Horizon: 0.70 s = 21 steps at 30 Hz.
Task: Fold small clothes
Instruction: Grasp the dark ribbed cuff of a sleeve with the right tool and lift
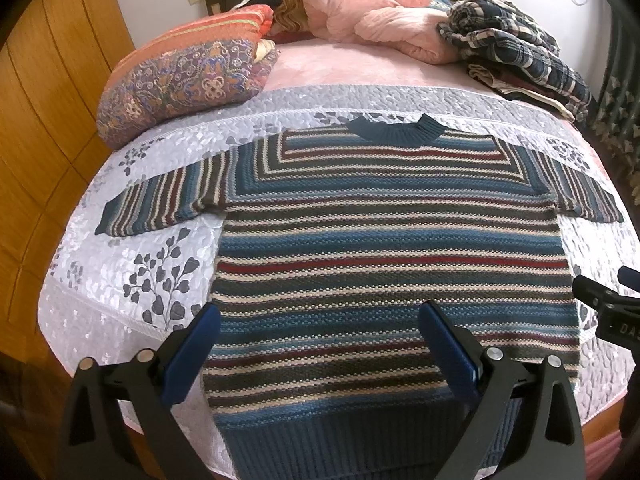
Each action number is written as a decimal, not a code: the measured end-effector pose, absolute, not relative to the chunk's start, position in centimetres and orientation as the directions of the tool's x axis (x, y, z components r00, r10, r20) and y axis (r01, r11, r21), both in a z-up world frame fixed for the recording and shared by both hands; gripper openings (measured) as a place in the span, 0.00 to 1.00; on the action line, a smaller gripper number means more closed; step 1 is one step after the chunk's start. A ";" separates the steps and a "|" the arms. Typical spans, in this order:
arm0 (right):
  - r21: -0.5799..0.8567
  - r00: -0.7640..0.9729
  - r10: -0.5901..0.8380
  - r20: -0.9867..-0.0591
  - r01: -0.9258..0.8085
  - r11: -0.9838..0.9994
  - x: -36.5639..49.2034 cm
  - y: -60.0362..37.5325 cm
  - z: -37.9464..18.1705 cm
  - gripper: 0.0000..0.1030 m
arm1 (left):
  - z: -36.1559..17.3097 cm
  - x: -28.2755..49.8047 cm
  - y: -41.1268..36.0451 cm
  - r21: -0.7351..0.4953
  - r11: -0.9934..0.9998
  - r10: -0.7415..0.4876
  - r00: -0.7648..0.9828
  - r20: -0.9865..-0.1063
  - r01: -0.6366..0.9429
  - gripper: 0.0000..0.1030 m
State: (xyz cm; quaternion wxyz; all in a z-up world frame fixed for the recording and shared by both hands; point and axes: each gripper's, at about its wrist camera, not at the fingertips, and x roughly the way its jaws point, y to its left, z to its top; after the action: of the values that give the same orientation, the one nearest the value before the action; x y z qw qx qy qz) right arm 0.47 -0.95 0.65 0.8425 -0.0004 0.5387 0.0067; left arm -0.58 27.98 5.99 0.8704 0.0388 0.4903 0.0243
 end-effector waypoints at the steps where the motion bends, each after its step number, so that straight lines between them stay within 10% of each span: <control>1: 0.007 0.420 0.011 -0.907 -0.011 1.000 0.5 -1.0 0.7 0.97 | 6.0 -0.5 27.9 0.093 0.996 0.082 0.519 -0.851 -0.004 0.96; 21: 0.152 0.348 0.013 -0.937 0.377 0.914 11.7 -23.3 -1.1 0.97 | 4.2 6.7 23.6 -0.013 0.999 0.004 0.498 -0.867 -0.030 0.94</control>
State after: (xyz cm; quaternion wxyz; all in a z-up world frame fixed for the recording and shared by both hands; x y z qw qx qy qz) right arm 11.74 -23.31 -1.07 0.8023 0.1740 0.5596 -0.1135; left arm 6.68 23.57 4.18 0.8653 -0.0129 0.5010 0.0098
